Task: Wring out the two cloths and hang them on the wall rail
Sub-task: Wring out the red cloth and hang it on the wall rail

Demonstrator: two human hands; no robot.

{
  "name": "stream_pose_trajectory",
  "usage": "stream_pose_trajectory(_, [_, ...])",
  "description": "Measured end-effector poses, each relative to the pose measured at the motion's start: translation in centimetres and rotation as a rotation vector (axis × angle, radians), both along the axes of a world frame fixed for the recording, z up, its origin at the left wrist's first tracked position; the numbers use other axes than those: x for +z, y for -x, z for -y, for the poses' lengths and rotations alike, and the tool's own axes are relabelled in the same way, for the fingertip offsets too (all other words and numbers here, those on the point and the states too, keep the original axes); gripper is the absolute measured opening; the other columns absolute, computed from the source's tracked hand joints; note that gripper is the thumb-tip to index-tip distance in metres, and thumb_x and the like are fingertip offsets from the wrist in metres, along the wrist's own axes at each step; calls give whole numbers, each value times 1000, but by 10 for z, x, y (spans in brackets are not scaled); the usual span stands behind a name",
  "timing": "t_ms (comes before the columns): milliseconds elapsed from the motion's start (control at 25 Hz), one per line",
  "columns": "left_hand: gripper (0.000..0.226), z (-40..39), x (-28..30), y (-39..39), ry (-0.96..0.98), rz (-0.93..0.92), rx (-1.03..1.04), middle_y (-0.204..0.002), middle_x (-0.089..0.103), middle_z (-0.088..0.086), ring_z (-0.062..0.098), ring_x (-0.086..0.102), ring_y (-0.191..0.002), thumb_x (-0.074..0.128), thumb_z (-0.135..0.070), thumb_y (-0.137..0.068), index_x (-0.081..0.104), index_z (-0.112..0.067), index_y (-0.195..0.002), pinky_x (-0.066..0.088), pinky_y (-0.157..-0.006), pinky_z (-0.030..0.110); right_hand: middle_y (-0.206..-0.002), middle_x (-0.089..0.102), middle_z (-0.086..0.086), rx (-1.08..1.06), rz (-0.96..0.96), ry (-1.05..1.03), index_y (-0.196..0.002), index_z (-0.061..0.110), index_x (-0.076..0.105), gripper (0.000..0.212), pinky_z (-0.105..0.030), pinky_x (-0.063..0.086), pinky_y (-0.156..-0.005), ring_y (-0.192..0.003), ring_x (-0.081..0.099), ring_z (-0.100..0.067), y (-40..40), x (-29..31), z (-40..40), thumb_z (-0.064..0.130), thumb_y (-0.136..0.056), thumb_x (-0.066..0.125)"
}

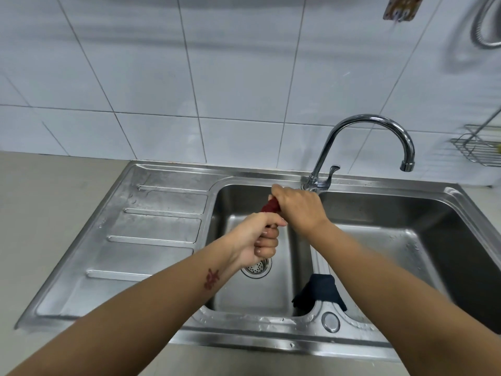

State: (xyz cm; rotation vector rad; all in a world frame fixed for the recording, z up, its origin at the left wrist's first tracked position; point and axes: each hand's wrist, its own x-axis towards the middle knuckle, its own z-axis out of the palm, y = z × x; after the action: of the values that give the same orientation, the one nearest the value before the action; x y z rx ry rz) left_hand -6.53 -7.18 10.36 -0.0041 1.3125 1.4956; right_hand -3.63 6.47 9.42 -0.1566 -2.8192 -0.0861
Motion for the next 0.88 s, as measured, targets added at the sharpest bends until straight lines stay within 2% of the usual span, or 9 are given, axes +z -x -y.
stream_pose_trajectory(120, [42,-2,5,-1,-53,55,28,-37,22,-8,6,13,-29,51,-9,-86,30,-20,-50,8,-30,16,-81,70,-7,-7,-20,69,-97,11,55,18,-32,33,-53,-69,67,-34,2,5,2,29,-95,51])
stream_pose_trajectory(240, [46,-5,11,-3,-99,88,36,-36,22,-8,5,14,-27,50,-9,-86,32,-19,-45,8,-29,17,-76,70,-7,-9,-95,136,-93,13,56,14,-31,34,-52,-64,67,-34,3,6,1,26,-90,58])
stream_pose_trajectory(480, [44,-7,13,-2,-129,108,56,-36,22,-8,5,15,-27,49,-9,-87,30,-19,-49,8,-28,16,-79,70,-5,-58,-100,180,-95,14,56,15,-30,36,-54,-68,68,-33,5,6,1,29,-91,54])
stream_pose_trajectory(560, [39,-9,7,-2,-86,48,64,-37,23,-7,5,15,-27,51,-8,-88,33,-17,-55,9,-30,16,-82,70,-6,-66,-63,171,-98,14,54,15,-31,38,-55,-71,68,-33,3,5,0,28,-91,55])
stream_pose_trajectory(680, [17,-7,-7,11,58,-199,63,-47,29,-5,6,18,-33,60,-12,-88,49,-15,-75,14,-32,16,-105,65,-8,-90,138,213,-109,13,43,32,-36,41,-64,-87,64,-35,6,2,-5,22,-84,62])
stream_pose_trajectory(720, [12,-6,-11,18,106,-249,67,-51,32,-4,6,21,-35,64,-16,-87,52,-15,-85,17,-33,16,-113,61,-8,-104,167,307,-113,15,41,40,-36,42,-68,-92,63,-34,8,0,-8,21,-82,65])
stream_pose_trajectory(800, [26,-1,-18,31,168,-283,90,-57,38,-3,7,26,-37,68,-30,-86,53,-16,-101,23,-35,17,-122,53,-3,-152,134,599,-121,20,40,53,-33,44,-74,-95,61,-26,11,-9,-15,23,-78,70])
stream_pose_trajectory(880, [34,3,-20,39,196,-299,120,-59,41,-3,8,29,-39,62,-48,-86,54,-18,-101,26,-37,17,-113,57,-1,-179,87,955,-119,25,43,49,-29,46,-70,-88,63,-21,12,-15,-17,26,-78,71])
